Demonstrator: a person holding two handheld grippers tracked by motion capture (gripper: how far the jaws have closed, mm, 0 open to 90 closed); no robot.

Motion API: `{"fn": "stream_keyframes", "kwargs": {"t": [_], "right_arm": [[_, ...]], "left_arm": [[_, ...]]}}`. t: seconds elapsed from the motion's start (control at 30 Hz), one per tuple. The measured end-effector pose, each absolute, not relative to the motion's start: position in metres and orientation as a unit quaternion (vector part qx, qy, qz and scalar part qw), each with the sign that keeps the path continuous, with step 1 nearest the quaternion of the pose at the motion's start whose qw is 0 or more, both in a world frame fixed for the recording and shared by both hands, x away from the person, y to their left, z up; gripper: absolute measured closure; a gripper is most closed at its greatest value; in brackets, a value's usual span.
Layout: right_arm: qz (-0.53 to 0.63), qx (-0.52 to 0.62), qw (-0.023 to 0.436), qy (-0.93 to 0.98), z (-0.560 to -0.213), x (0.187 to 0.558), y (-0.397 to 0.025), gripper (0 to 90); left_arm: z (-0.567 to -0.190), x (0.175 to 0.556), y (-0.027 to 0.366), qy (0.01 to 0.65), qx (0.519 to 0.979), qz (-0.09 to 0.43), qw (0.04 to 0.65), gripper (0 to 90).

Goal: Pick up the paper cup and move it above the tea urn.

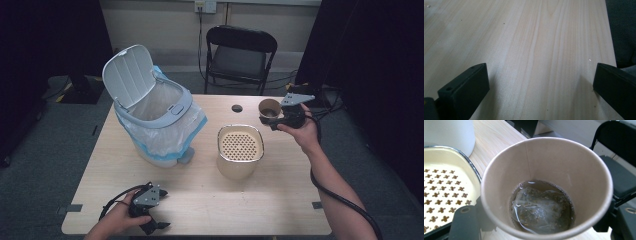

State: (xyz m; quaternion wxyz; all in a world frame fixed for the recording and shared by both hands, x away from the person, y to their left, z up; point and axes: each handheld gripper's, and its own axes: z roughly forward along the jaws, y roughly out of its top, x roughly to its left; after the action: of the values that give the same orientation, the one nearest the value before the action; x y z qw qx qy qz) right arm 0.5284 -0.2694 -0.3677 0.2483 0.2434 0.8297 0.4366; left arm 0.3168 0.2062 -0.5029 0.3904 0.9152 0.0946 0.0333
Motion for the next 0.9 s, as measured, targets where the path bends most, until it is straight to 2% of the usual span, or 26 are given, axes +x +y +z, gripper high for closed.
{"fn": "stream_keyframes", "kwargs": {"t": [0.9], "right_arm": [[0.321,0.07,0.387,0.861,-0.35,0.49,-0.23,27.8]], "left_arm": [[-0.502,0.317,0.206,0.094,0.916,0.032,0.388,0.0]]}}
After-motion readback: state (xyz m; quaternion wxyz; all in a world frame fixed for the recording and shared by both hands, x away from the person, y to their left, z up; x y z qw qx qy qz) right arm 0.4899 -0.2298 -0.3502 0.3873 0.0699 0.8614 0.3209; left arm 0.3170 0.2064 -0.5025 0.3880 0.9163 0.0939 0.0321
